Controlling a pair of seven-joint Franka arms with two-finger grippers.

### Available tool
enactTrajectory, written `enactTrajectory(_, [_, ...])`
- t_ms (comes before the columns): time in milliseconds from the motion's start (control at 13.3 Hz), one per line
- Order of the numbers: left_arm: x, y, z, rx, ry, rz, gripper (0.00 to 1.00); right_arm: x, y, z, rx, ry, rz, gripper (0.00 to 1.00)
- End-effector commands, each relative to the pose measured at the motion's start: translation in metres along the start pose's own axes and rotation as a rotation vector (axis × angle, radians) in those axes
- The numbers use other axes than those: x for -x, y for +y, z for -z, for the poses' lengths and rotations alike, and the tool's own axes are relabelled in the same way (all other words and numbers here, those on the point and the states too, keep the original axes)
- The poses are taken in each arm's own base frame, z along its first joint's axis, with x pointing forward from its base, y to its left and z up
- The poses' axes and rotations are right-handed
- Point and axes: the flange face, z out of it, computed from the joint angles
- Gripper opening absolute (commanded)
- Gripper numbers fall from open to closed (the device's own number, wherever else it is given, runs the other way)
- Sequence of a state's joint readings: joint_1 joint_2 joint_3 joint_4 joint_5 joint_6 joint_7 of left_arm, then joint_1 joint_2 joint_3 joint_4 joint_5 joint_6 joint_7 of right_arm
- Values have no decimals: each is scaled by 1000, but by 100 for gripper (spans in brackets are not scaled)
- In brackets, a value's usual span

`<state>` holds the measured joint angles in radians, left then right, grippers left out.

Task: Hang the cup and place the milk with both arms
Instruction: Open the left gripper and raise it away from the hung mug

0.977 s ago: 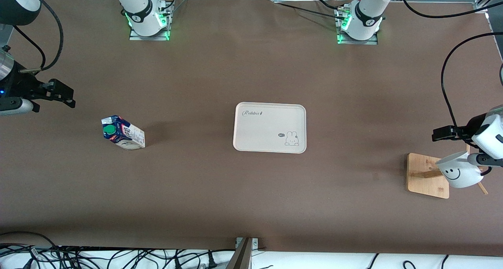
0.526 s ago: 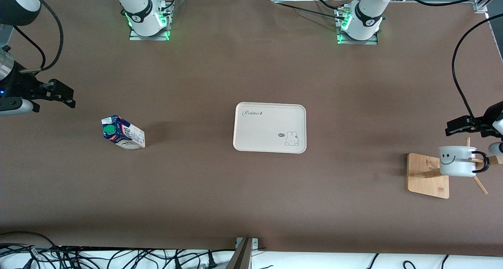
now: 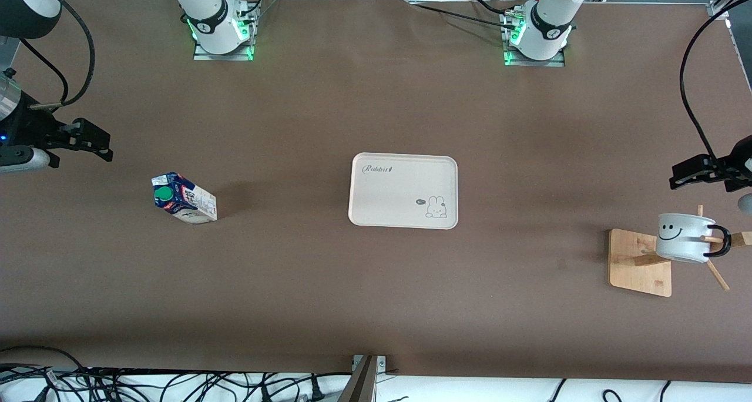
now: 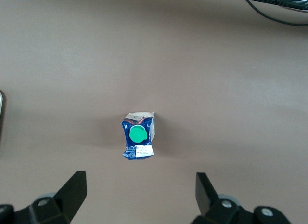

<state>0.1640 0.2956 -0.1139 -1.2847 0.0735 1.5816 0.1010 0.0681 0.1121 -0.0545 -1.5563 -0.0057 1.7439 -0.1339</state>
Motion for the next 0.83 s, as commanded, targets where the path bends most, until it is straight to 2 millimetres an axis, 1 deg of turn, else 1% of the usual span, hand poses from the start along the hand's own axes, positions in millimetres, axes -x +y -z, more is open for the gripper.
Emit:
enactTrajectory(0, [29,0,18,26,-2,10,100,-1,1,3,-1,0,-11,100])
enactTrajectory(150, [50,3,16,20,-11,52,100,-1,1,3,-1,0,-11,100])
enactTrajectory(225, [62,8,20,13,2,87,100,-1,1,4,-1,3,-11,100])
enactTrajectory(376, [86,25,25,1,6,149,100,-1,1,3,-1,1,-11,100])
enactTrajectory(451, [93,29,29,-1,20,140,100,-1,1,3,-2,2,-12,100])
enactTrajectory(526, [95,29,31,-2,23,136,100,-1,1,3,-1,1,-11,100])
enactTrajectory(676, [90,25,35,-9,67,138,100,-1,1,3,-1,1,-11,100])
enactTrajectory(751, [90,26,36,-6,75,131,100,-1,1,3,-1,1,-11,100])
